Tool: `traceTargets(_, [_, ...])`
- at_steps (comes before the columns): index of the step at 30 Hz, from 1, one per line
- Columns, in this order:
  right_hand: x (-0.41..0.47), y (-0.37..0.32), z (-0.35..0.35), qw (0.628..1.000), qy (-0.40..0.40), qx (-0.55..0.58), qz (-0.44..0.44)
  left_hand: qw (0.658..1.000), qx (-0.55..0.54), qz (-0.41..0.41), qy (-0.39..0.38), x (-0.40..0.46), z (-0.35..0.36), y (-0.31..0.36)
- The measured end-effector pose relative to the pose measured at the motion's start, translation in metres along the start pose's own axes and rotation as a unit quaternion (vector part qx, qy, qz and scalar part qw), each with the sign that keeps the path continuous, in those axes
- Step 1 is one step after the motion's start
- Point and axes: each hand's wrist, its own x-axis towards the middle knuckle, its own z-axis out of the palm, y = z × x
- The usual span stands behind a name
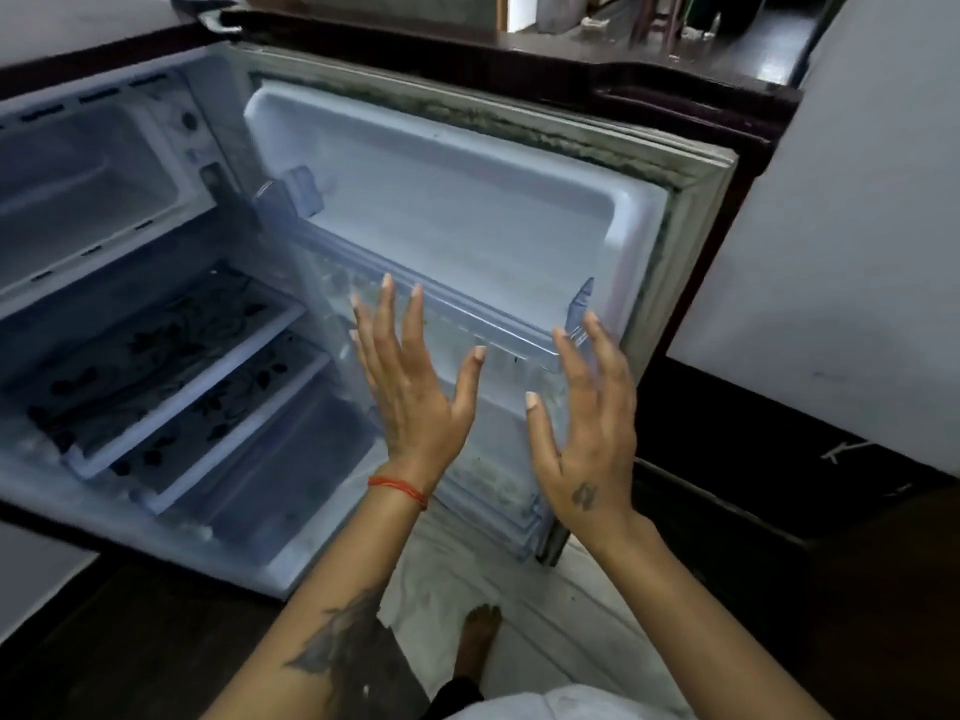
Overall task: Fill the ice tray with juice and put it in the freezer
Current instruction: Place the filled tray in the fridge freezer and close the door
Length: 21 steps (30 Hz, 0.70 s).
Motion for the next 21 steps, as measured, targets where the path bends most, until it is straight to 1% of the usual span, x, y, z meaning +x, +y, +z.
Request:
traceTargets(3, [0.022,0.022,0.018,0.997,-0.040,-0.062,0.013,0.994,0.070,0.075,-0.042,0.034,0.029,-0.009])
traceTargets(7, [0.051,0.063,0.029,0.992,-0.030,-0.114,0.046,0.981,0.096,0.133,-0.105,0.065,0.065,-0.016])
traceTargets(12, [0.093,0.108,0.035,0.984,-0.042,-0.149,0.084,0.968,0.129,0.152,-0.150,0.086,0.107,-0.007])
traceTargets(16, [0.131,0.137,0.042,0.975,-0.075,-0.171,0.118,0.960,0.131,0.161,-0.188,0.105,0.132,0.000])
traceTargets(21, [0.175,0.166,0.053,0.958,-0.127,-0.208,0.150,0.947,0.145,0.152,-0.244,0.128,0.160,0.003])
